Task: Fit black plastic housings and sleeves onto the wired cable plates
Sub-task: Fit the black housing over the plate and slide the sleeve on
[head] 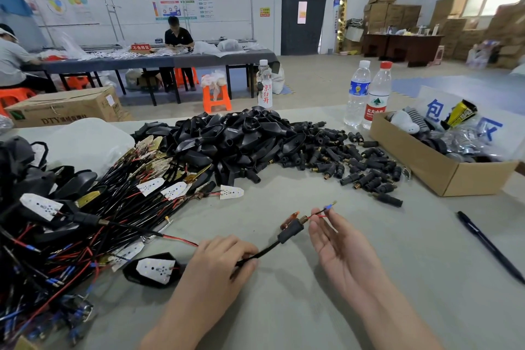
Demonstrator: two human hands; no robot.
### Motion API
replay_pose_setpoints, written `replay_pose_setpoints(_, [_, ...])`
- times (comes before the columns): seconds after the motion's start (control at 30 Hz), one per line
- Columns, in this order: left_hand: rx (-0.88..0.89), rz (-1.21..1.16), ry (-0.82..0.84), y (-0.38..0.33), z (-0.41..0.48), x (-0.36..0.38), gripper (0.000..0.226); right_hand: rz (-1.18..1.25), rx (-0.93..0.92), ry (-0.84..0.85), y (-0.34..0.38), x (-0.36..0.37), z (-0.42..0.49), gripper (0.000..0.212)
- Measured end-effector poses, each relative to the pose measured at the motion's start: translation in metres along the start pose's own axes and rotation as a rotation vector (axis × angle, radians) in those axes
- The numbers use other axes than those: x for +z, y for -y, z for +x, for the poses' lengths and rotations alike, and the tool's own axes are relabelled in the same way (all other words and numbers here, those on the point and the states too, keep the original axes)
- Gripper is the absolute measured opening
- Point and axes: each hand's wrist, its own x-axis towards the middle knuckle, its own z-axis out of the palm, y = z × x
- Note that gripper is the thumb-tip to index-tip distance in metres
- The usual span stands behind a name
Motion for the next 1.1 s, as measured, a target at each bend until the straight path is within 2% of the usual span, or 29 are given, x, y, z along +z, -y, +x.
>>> replay_pose_setpoints(0.17, [-0.033,-0.035,-0.089,-0.004,0.001,-0.002,0.025,-0.029,0.029,0.059,0.001,0.001,-0.002,0.013])
replay_pose_setpoints(0.4, [-0.096,-0.140,-0.218,-0.013,0.004,-0.007,0.022,-0.222,-0.012,0.076,-0.009,0.001,0.000,0.024])
replay_pose_setpoints(0.53, [-0.071,-0.103,-0.198,-0.015,0.005,-0.008,0.023,-0.350,-0.017,0.142,-0.018,-0.003,-0.004,0.039])
replay_pose_setpoints(0.67, [-0.059,-0.027,-0.182,-0.016,0.005,-0.009,0.030,-0.362,-0.038,0.181,-0.020,-0.003,-0.004,0.034])
replay_pose_setpoints(0.8, [-0.083,-0.093,-0.191,-0.019,0.006,-0.009,0.037,-0.399,-0.081,0.204,-0.021,-0.004,-0.003,0.027])
replay_pose_setpoints(1.0, [-0.110,-0.129,-0.168,-0.024,0.006,-0.006,0.042,-0.432,0.037,0.299,-0.028,-0.006,-0.005,0.032])
replay_pose_setpoints(1.1, [-0.096,-0.095,-0.198,-0.020,0.007,-0.004,0.034,-0.421,0.026,0.299,-0.032,-0.005,-0.003,0.033])
